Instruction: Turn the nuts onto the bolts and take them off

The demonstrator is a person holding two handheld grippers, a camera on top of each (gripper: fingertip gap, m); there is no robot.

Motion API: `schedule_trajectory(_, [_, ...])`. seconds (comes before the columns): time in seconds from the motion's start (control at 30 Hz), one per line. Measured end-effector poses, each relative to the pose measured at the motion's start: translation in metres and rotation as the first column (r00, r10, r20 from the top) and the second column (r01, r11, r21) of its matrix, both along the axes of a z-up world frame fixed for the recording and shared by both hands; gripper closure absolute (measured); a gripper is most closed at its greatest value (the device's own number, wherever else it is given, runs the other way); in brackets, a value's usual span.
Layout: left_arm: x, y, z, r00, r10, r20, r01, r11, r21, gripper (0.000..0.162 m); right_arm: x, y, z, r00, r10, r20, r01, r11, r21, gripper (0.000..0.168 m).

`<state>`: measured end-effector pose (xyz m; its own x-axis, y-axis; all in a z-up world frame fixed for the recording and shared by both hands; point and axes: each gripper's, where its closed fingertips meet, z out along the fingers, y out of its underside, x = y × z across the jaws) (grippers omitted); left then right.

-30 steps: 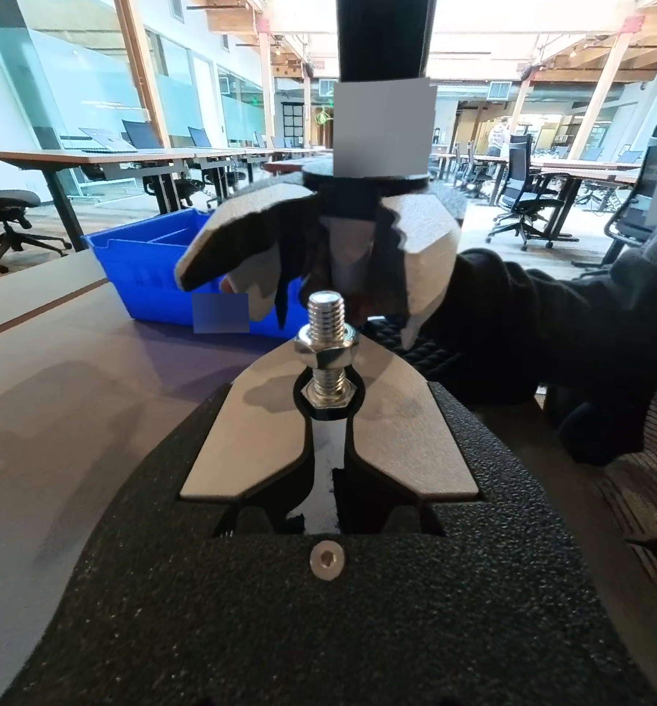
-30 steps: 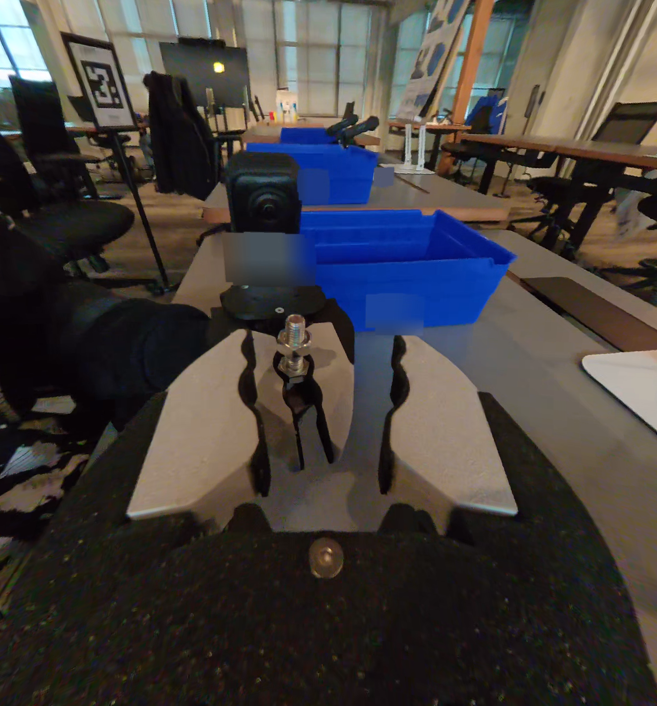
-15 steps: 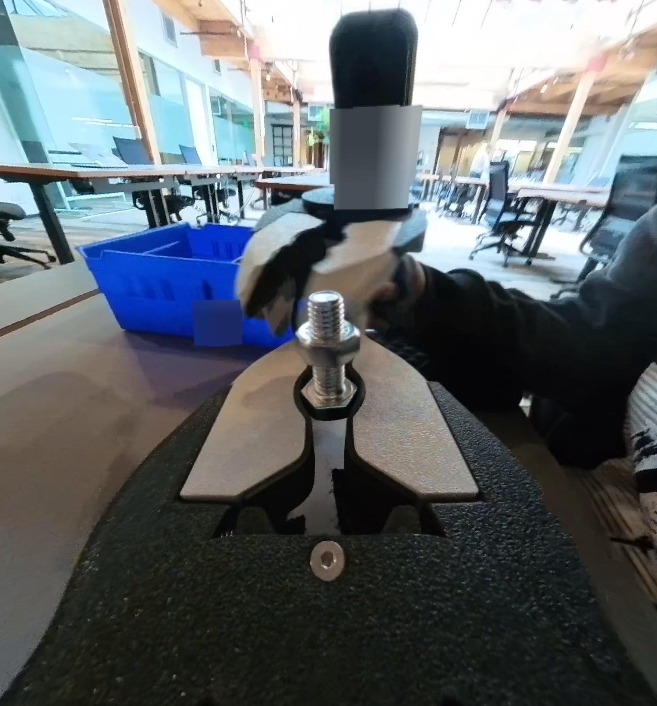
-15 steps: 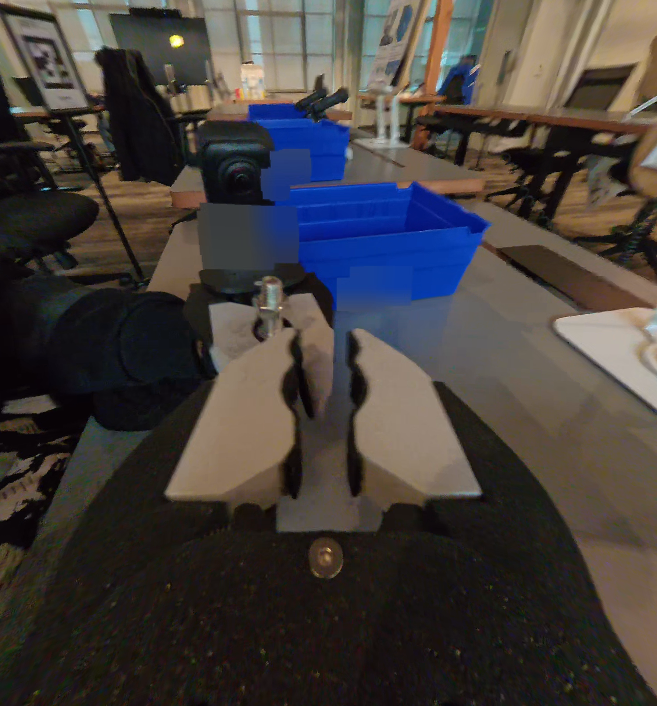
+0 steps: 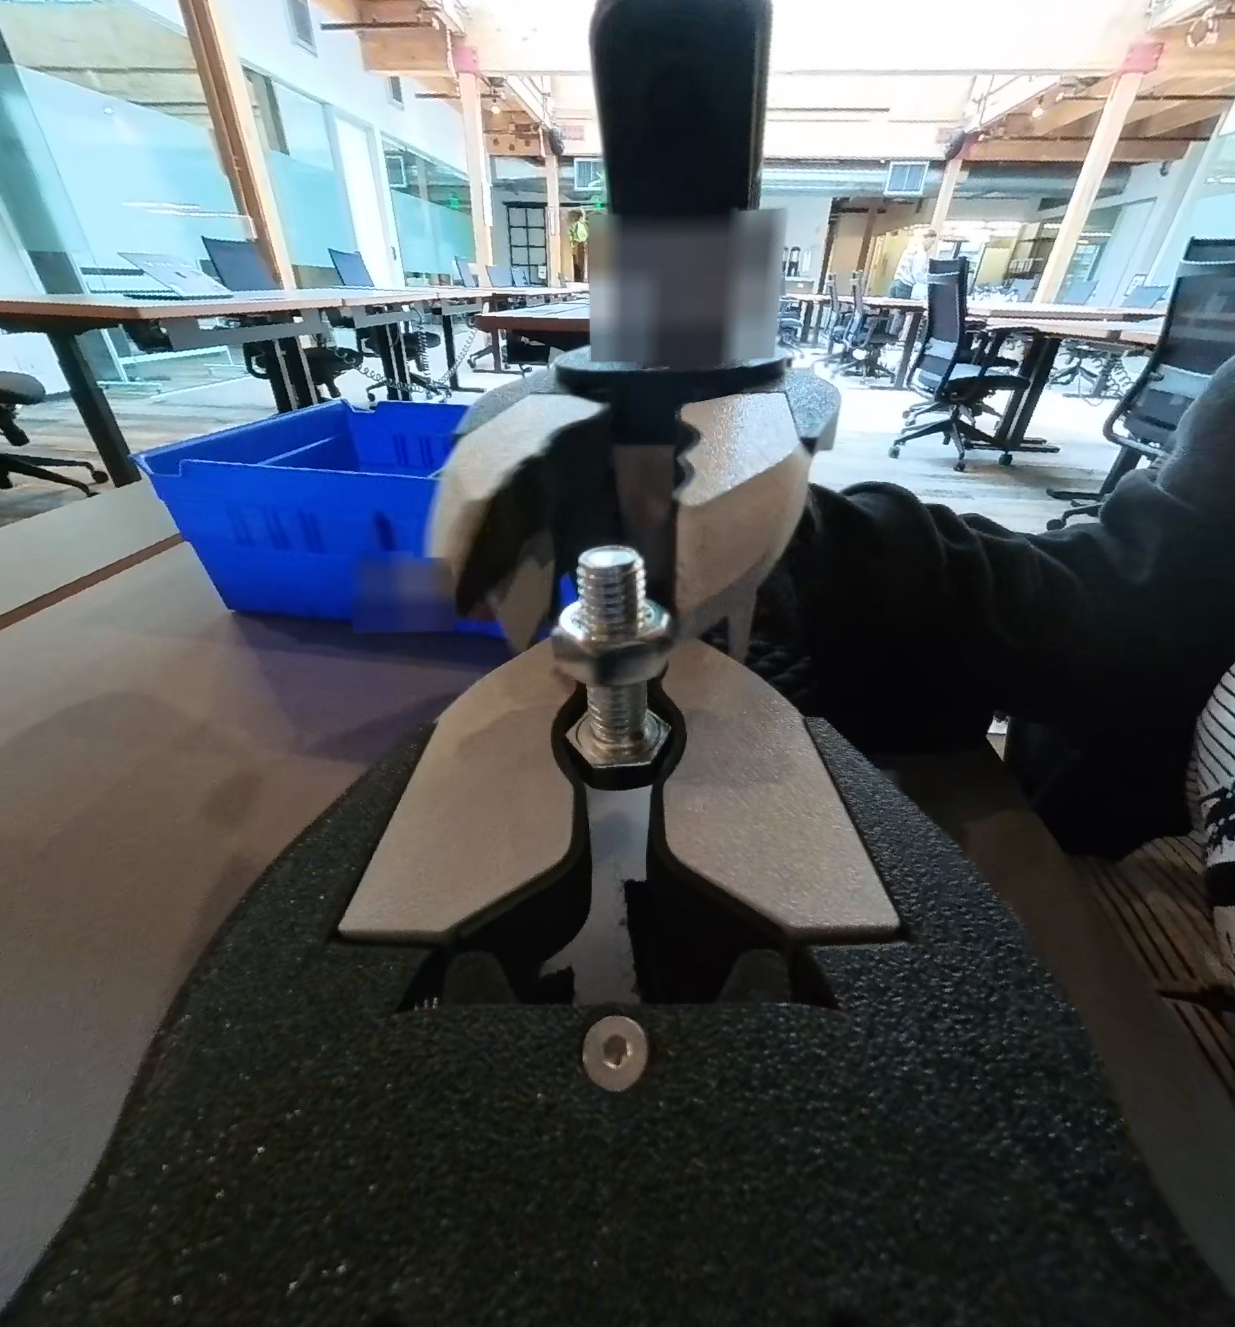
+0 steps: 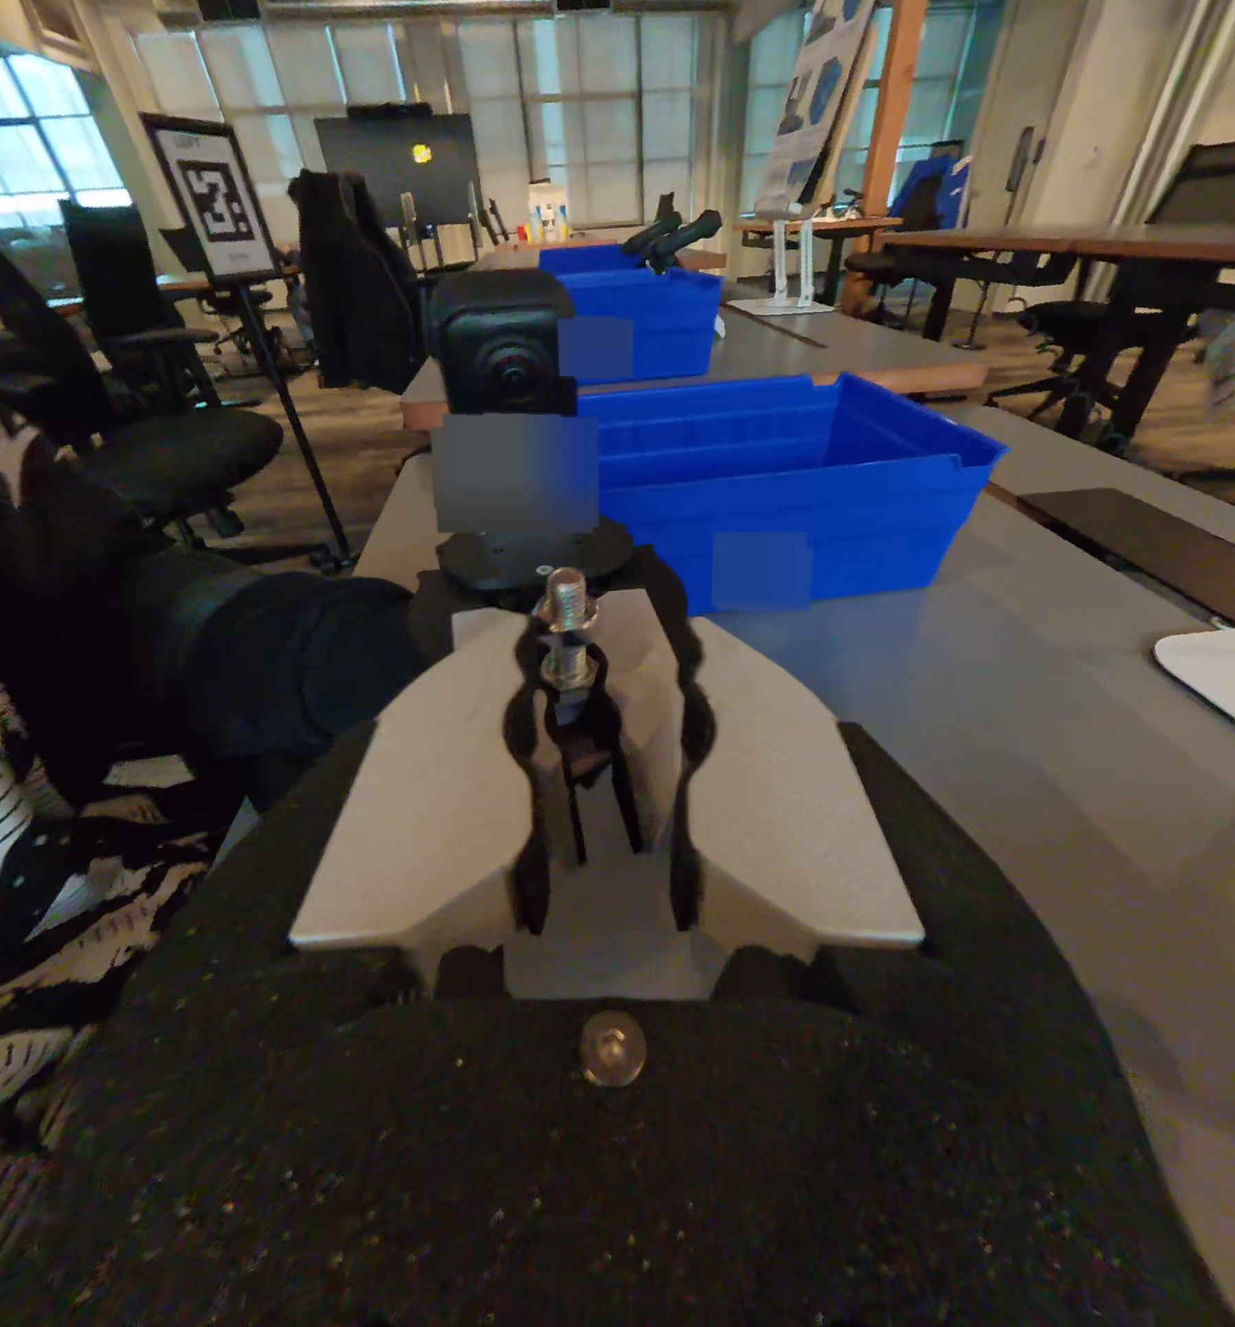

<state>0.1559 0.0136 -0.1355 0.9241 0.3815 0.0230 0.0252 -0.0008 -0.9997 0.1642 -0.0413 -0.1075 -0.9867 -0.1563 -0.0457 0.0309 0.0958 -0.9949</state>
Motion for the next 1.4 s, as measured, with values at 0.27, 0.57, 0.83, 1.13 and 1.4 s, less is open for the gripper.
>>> schedule_trajectory(0.27, [0.000,-0.001,-0.001,1.000,0.005,0.002,-0.005,1.000,-0.005,0.149,-0.001,0.007,0.008,0.999,0.005,0.035,-0.004,0.999,-0.045,0.136])
schedule_trajectory(0.57, [-0.001,-0.003,0.002,1.000,0.010,-0.002,-0.010,1.000,0.016,0.149,-0.005,0.016,0.008,0.998,-0.003,0.058,0.005,1.000,-0.031,0.168])
schedule_trajectory(0.83, [0.000,0.000,-0.002,1.000,0.004,-0.006,-0.004,1.000,-0.015,0.150,0.013,-0.006,-0.004,0.999,0.036,0.023,-0.037,0.998,0.041,0.122])
schedule_trajectory(1.13, [0.001,0.000,-0.001,1.000,-0.006,-0.003,0.006,1.000,-0.008,0.149,0.000,0.015,0.017,0.996,0.030,0.085,-0.022,0.995,-0.093,0.142])
schedule_trajectory(1.4, [0.002,0.000,-0.001,1.000,-0.013,-0.003,0.013,1.000,-0.004,0.149,0.006,0.006,0.001,0.999,0.040,0.033,-0.040,0.999,0.006,0.168])
